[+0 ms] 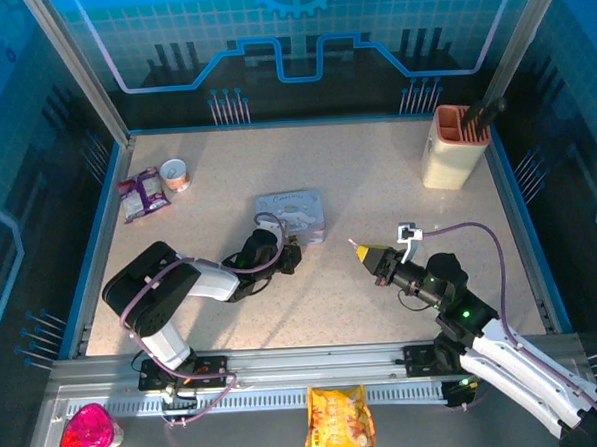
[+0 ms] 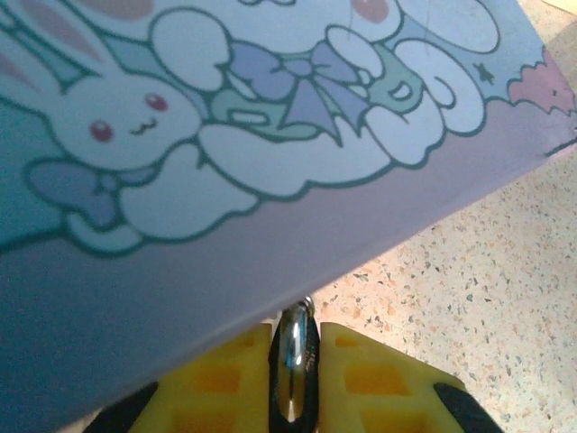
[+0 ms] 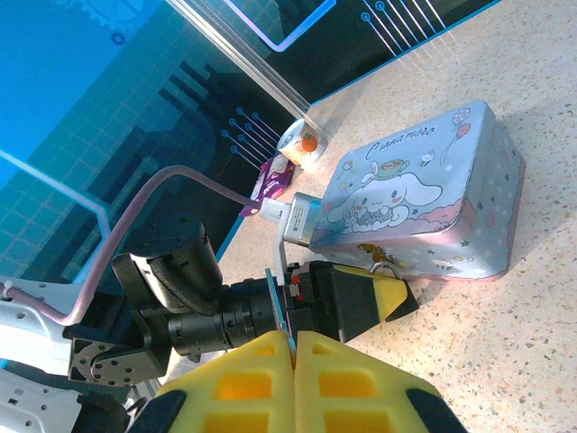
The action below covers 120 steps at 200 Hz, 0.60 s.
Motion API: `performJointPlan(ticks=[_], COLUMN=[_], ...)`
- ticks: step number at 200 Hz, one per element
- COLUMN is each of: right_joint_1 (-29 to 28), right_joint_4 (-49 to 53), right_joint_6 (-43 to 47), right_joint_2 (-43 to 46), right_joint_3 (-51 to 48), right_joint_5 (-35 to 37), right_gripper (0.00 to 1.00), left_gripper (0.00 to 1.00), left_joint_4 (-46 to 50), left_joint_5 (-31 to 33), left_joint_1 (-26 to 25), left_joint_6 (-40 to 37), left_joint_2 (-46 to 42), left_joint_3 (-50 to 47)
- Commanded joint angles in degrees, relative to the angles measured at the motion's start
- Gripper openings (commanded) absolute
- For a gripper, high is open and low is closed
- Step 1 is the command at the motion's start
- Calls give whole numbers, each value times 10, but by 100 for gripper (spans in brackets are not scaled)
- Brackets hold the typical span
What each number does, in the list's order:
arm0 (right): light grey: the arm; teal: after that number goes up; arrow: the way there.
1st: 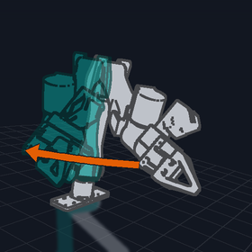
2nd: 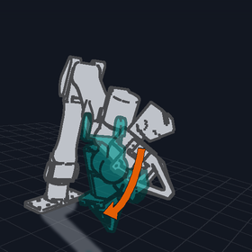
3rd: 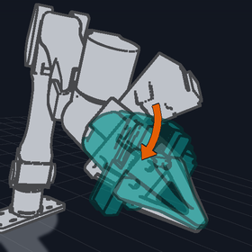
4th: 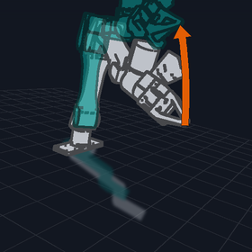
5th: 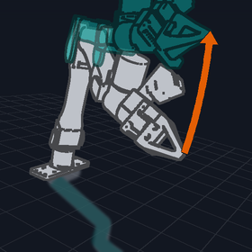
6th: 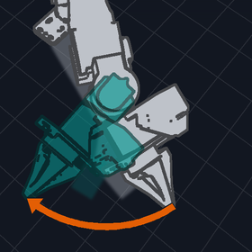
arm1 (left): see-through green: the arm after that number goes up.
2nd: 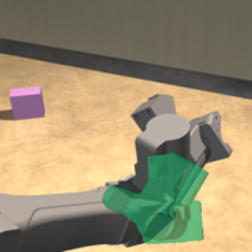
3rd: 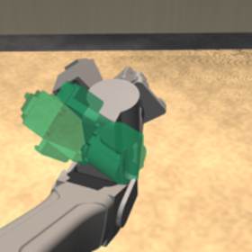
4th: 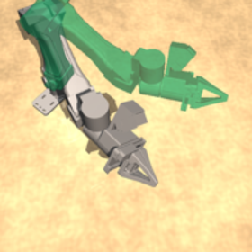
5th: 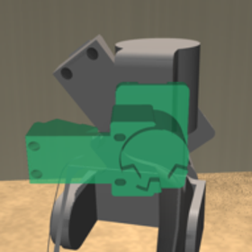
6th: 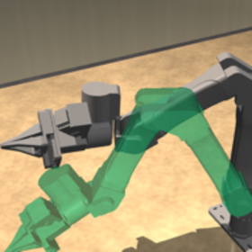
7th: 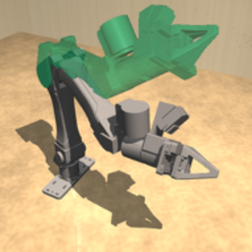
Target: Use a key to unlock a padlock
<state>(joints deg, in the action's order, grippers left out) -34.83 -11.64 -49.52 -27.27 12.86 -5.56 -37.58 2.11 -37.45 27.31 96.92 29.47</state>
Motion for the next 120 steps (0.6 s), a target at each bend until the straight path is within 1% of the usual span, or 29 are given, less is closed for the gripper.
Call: performJointPlan(ticks=[1, 45, 54, 79, 120], right_joint_1=[-2, -12, -15, -21, -34], right_joint_4=[-13, -35, -56, -71, -154], right_joint_6=[-8, -42, -52, -82, -121], right_joint_2=[-5, -53, -68, -121, -223], right_joint_3=[-1, -15, -18, -21, -33], right_joint_5=[-3, 4, 8, 18, 7], right_gripper=[0, 0, 0, 0, 0], left_gripper=[10, 5, 4, 3, 2], left_joint_4=[-8, 0, -5, -13, -29], left_joint_5=[-10, -18, -23, -40, -78], left_joint_1=[1, -1, -1, -4, -6], left_joint_6=[12, 63, 76, 116, 170], left_joint_2=[-7, -20, -22, -28, -26], left_joint_3=[1, 4, 5, 13, 33])
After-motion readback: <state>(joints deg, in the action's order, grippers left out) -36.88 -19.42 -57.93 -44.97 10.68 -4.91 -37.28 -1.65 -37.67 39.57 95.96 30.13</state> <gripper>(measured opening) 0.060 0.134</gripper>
